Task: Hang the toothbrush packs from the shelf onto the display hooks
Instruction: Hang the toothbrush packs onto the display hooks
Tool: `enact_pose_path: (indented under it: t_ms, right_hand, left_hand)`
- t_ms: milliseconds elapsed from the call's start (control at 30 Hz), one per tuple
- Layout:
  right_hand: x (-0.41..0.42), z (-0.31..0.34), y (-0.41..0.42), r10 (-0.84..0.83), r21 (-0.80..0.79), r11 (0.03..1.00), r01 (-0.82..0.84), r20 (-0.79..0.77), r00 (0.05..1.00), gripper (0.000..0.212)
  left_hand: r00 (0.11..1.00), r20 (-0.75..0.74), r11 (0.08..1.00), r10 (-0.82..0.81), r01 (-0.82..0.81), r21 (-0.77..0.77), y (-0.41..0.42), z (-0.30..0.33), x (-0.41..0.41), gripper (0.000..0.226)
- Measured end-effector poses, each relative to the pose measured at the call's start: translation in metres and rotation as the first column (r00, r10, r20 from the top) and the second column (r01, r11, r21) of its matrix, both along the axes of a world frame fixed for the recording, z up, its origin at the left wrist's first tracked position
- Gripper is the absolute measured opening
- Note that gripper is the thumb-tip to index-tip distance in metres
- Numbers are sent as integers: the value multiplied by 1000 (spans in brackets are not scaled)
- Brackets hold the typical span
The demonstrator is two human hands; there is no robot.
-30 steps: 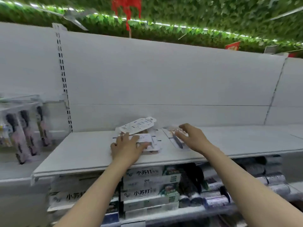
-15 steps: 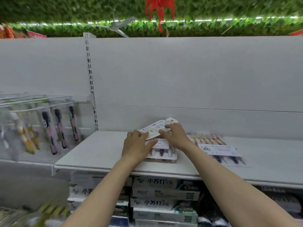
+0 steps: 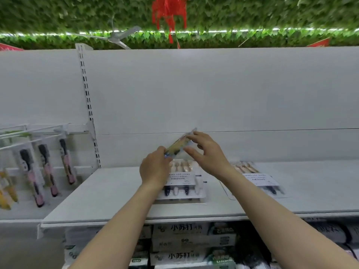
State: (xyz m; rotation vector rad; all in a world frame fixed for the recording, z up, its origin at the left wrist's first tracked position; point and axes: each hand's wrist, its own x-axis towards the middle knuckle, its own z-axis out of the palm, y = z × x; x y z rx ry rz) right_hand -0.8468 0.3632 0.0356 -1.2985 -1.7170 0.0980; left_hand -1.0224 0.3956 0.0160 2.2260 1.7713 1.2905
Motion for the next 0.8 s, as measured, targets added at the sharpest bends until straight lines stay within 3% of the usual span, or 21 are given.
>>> enact_pose_path:
  t_ms: [67,167,267,367,533,633,800]
  right_hand:
    - [26,-4,-7,-124,-32,992,123,-41,991,51]
    - [69,-14,-23,-349,-141,931,338,-63,935,56]
    - [107,-27,-45,-518,-267,830,489,-45,854,59]
    - [137,-40,-67,-640,-331,725,604,-1,768,59]
    - [157,-51,-97,-684,-456,610,648,110,721,65]
    - [149,-51,-107,-618,-492,665,561,58,784,65]
    - [138,-43,-126,-576,-424,784,453,-225,786,59]
  left_hand:
    - [988,135,997,-80,77,23,-3,10,10,15]
    - [853,430,942,-295,335,-19,-10,18,38,23]
    - [721,580,814,-379,558,-163,-23,1,76,29]
    - [604,712,655,-358,706,-269,-40,-20,115,31]
    - [622,749,653,-230,669,-355,-53,-26,149,38]
    - [642,741,688,-198,629,-361,-62,-31,157,34]
    - [670,715,734,-199,586,-344,-70,-37,161,38]
